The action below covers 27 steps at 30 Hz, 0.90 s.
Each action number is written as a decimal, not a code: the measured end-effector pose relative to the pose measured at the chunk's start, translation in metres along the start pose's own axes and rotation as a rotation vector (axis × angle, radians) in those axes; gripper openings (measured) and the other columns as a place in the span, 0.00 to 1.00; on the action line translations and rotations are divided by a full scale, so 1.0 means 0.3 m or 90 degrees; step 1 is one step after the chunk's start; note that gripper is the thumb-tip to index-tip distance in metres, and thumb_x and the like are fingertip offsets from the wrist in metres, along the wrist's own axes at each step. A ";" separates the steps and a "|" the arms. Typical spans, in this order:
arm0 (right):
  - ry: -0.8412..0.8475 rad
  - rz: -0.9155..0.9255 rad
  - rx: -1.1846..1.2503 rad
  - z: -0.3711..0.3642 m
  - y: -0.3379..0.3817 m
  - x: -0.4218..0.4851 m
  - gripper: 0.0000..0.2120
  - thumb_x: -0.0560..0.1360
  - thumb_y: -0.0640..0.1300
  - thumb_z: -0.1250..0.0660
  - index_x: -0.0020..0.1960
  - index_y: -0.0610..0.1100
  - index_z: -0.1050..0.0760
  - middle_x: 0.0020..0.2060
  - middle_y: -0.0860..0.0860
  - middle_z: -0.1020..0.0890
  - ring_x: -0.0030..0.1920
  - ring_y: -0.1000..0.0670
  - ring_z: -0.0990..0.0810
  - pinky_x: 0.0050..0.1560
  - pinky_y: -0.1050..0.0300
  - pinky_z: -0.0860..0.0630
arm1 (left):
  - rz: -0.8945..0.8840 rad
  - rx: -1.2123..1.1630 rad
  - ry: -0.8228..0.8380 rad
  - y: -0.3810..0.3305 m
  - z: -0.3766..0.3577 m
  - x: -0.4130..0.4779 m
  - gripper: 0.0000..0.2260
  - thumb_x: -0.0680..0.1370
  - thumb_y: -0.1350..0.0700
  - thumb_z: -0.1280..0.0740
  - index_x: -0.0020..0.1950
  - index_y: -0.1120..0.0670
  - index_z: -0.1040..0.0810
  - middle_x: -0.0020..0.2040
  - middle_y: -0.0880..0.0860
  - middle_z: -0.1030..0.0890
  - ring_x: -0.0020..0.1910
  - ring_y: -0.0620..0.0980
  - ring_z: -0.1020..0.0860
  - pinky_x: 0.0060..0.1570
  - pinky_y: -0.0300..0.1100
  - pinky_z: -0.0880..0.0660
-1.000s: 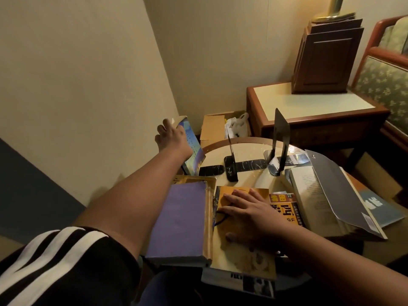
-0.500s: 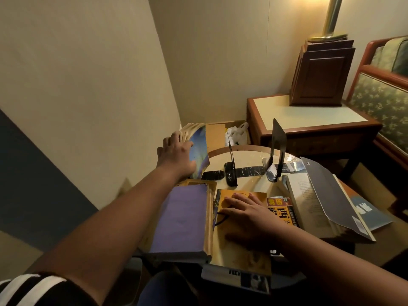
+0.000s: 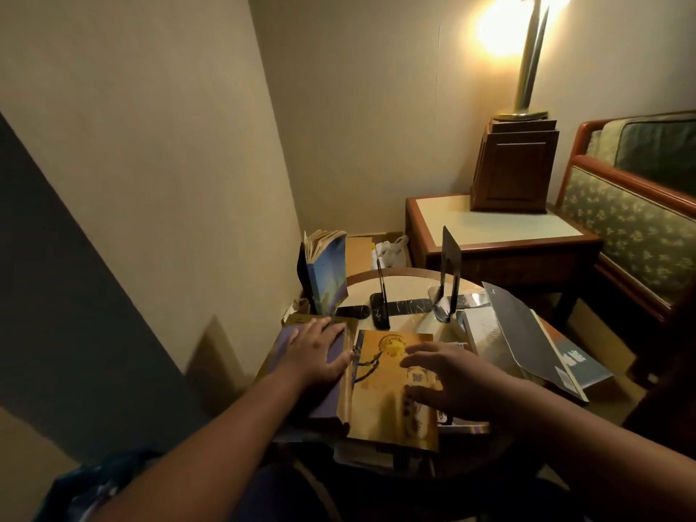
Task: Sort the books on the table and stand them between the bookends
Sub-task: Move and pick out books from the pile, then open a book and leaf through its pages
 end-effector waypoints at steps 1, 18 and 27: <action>-0.027 -0.001 0.005 0.035 -0.002 -0.018 0.22 0.76 0.60 0.33 0.69 0.58 0.28 0.73 0.58 0.32 0.69 0.54 0.29 0.63 0.60 0.25 | 0.001 -0.003 -0.004 -0.001 -0.001 -0.002 0.41 0.68 0.28 0.54 0.78 0.43 0.42 0.79 0.50 0.41 0.78 0.52 0.45 0.75 0.57 0.47; -0.267 -0.472 0.155 0.228 -0.613 -0.223 0.23 0.73 0.54 0.26 0.65 0.49 0.26 0.66 0.44 0.28 0.62 0.42 0.24 0.55 0.48 0.22 | -0.014 0.002 -0.040 -0.002 -0.002 0.005 0.41 0.67 0.28 0.55 0.78 0.43 0.40 0.78 0.50 0.39 0.77 0.53 0.42 0.74 0.57 0.43; -0.133 -0.549 0.219 0.098 -0.685 -0.201 0.44 0.63 0.57 0.20 0.74 0.58 0.38 0.68 0.43 0.31 0.63 0.38 0.28 0.54 0.42 0.20 | -0.028 -0.012 -0.061 0.006 -0.007 0.005 0.38 0.70 0.29 0.52 0.77 0.43 0.39 0.77 0.50 0.37 0.76 0.53 0.41 0.73 0.56 0.41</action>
Point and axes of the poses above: each hand's wrist, its own x-axis towards the middle knuckle, its own z-axis out of the back of the hand, y = z × x, the point moved 9 cm from there along x, towards the middle knuckle
